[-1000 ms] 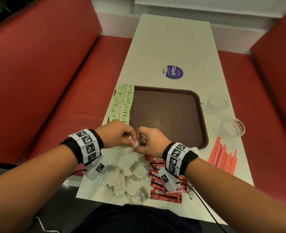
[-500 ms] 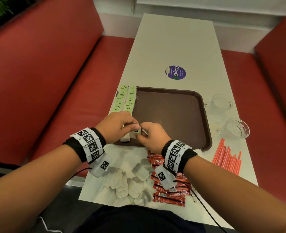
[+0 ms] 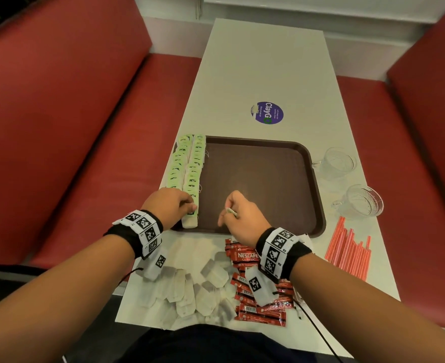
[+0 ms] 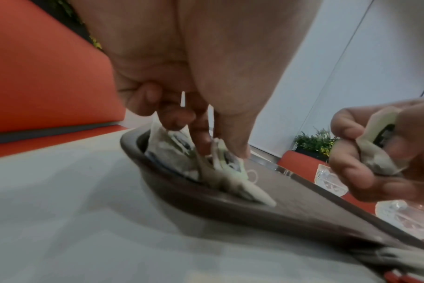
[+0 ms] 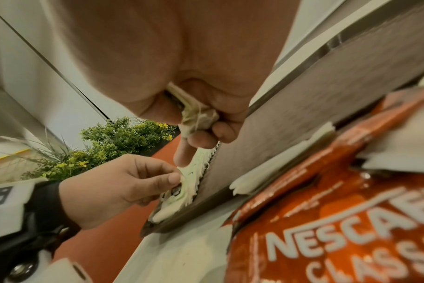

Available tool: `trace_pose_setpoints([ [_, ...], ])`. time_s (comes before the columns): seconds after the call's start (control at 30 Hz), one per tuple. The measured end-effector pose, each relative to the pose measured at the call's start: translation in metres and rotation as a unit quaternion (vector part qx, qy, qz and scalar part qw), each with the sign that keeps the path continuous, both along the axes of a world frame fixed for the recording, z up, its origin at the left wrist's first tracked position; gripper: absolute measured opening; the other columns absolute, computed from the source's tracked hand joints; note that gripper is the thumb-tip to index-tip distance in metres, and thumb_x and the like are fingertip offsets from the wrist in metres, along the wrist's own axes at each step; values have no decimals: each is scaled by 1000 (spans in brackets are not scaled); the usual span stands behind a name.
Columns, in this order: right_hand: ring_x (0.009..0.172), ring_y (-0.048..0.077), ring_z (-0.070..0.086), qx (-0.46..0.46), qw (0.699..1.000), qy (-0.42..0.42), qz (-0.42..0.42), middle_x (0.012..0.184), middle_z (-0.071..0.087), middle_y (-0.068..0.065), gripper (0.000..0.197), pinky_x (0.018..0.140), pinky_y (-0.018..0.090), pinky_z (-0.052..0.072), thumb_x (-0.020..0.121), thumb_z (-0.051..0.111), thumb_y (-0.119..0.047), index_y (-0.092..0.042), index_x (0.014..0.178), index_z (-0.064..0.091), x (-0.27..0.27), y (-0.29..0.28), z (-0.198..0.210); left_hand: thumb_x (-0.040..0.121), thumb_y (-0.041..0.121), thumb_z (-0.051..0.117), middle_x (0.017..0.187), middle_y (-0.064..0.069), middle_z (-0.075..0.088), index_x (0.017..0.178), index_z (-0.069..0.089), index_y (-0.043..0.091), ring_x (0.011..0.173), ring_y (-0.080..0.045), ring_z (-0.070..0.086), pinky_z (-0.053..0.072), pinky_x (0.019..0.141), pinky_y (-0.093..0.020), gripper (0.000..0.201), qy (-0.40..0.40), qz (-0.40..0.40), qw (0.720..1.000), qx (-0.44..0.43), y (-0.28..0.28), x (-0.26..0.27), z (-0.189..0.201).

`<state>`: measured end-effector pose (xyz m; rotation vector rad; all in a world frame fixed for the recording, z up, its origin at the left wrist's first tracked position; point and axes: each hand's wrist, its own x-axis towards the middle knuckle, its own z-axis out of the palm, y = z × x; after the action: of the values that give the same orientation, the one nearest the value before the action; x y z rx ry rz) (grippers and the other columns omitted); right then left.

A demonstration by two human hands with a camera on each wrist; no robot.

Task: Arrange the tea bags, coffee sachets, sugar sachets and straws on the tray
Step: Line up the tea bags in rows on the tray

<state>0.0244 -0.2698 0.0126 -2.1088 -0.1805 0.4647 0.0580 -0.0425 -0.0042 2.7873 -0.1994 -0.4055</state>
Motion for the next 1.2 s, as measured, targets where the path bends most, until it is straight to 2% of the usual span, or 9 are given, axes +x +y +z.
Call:
trace_pose_setpoints([
  [0.13,52,3,57,-4,1000,-8,-3,90,75,-7,10,53,27,47,90,52,-11,-20,87,48,-1,-1,-5,79,59,72,87,14,57,91,60,32,79,-11,55,47,71,-30,31,-33,15,999,7,-2,-1,-2],
  [0.23,73,16,66,-27,999,-32,-14,89,71,-6,6,69,39,58,91,60,-19,-25,88,58,0,-1,-10,71,57,79,78,14,63,82,58,31,76,-9,59,51,70,-31,35,28,-10,999,17,-5,-6,-3],
  [0.37,88,15,61,-58,995,-82,8,98,62,-2,5,81,30,51,93,65,-22,-23,89,67,7,1,-10,76,57,76,81,13,63,84,60,31,79,-11,61,48,68,-28,31,38,-36,998,40,-3,-7,-3],
  [0.5,83,14,61,-58,995,-71,28,90,66,-4,11,76,29,50,93,69,-25,-17,98,73,12,9,-5,79,58,72,78,17,64,86,65,32,64,2,54,40,59,-17,28,-13,-39,990,-136,-6,-14,17],
  [0.6,67,8,55,-38,997,-65,33,74,61,-8,8,64,27,47,87,74,-26,-23,87,67,16,19,-5,85,41,74,75,23,62,87,69,32,59,-5,52,38,56,-14,11,-41,-69,973,-218,-15,-18,34],
  [0.7,57,2,48,-8,998,-57,13,69,60,-6,28,55,19,44,79,81,-23,-22,93,57,19,29,-5,91,32,68,77,13,64,87,67,30,66,-7,56,48,64,-29,4,-80,-83,975,-192,-13,-12,38],
  [0.8,57,0,50,13,998,-64,-21,73,63,-6,36,56,13,43,78,83,-22,-23,97,52,21,38,-4,95,26,63,71,10,63,91,65,25,65,-3,55,46,64,-28,5,-73,-53,975,-201,-6,-10,41],
  [1.07,81,14,62,-129,989,-47,56,94,65,-6,28,73,32,51,90,70,-31,-20,109,54,29,54,-22,96,28,62,58,12,60,89,65,32,57,-5,55,49,63,-27,9,41,-14,991,-127,39,2,35],
  [1.2,88,20,64,-181,981,-8,65,98,65,-1,48,77,38,54,87,71,-40,-16,119,45,29,62,-27,94,30,65,78,12,69,92,71,31,68,-4,57,49,71,-27,6,93,-19,993,-66,46,8,19],
])
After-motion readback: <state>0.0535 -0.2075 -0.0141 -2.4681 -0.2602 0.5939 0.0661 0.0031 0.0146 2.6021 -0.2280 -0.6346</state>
